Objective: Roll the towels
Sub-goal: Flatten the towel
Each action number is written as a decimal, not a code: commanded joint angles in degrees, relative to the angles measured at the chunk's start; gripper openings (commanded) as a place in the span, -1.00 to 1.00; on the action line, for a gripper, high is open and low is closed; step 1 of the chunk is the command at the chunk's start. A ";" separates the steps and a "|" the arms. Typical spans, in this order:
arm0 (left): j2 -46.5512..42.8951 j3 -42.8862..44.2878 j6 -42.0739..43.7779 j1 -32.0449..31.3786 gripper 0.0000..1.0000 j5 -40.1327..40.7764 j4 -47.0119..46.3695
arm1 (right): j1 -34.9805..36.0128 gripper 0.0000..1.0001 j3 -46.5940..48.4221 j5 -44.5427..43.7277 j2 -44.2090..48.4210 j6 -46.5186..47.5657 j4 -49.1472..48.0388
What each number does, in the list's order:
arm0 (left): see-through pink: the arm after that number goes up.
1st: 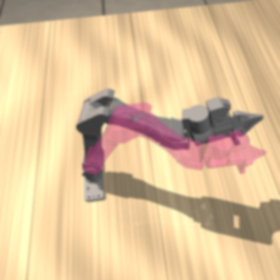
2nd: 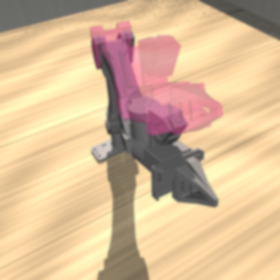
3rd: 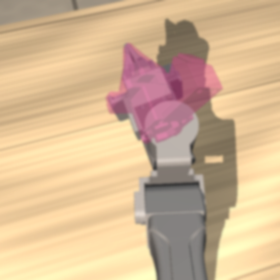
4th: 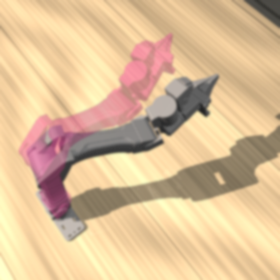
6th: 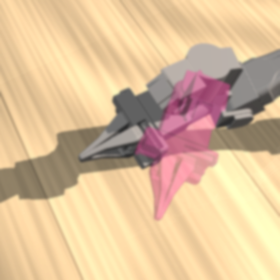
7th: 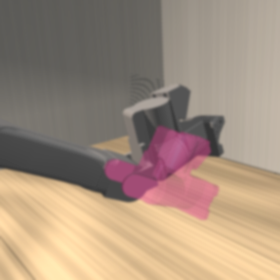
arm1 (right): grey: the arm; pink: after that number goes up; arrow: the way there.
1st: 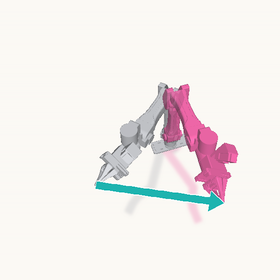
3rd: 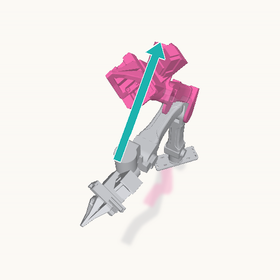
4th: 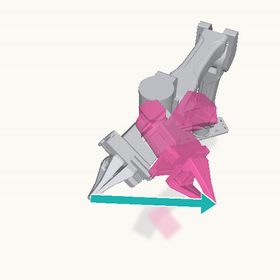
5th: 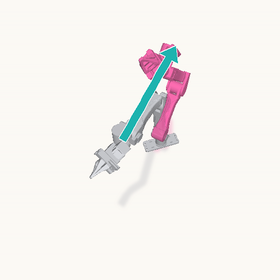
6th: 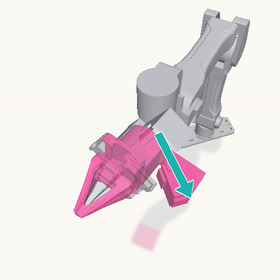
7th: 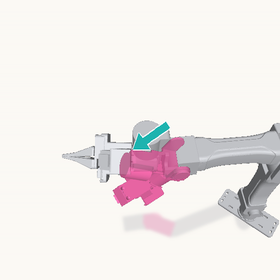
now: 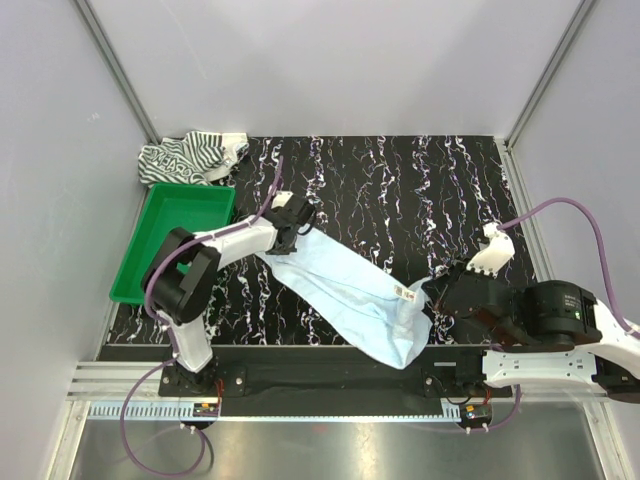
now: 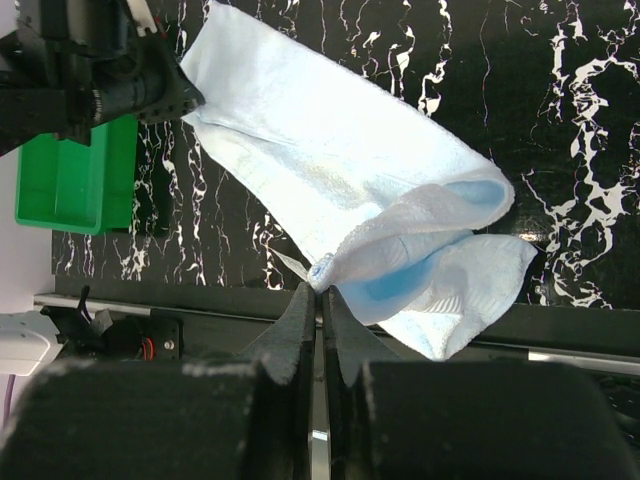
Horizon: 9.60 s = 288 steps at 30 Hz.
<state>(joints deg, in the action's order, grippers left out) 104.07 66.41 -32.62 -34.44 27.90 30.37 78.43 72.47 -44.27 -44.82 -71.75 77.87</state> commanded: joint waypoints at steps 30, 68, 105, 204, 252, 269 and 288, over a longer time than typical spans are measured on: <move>-18.82 -4.26 -0.86 3.49 -0.09 -3.12 4.71 | -0.21 -1.00 -6.80 -4.34 0.61 -0.77 6.52; -8.18 -10.07 -3.41 15.71 -1.00 -9.97 -4.09 | -66.13 -1.00 -7.62 24.21 -17.76 46.52 -31.63; -12.93 -12.01 -5.79 19.41 -1.00 -19.37 -9.71 | -93.02 0.90 -23.77 44.09 -33.05 38.53 -35.76; 37.01 74.60 -3.24 26.96 0.98 -39.94 21.07 | -86.87 0.99 51.00 39.62 -84.46 37.11 -24.17; 3.95 2.32 -0.96 21.08 -0.15 -21.57 -0.05 | -99.00 -0.44 -15.86 46.82 -53.35 45.38 -39.36; -17.82 -15.50 -10.08 21.25 -1.00 -20.96 -1.46 | -104.60 -1.00 -1.80 41.20 -55.57 43.54 -37.44; -24.53 -22.55 -7.81 19.76 -0.14 -22.72 -2.51 | -104.37 0.29 -11.91 48.31 -42.05 43.97 -39.64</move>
<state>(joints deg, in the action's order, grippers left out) 82.67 44.29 -41.39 -14.44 4.71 28.91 -27.09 58.26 3.77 -94.52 -27.86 37.41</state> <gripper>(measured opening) 0.402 0.636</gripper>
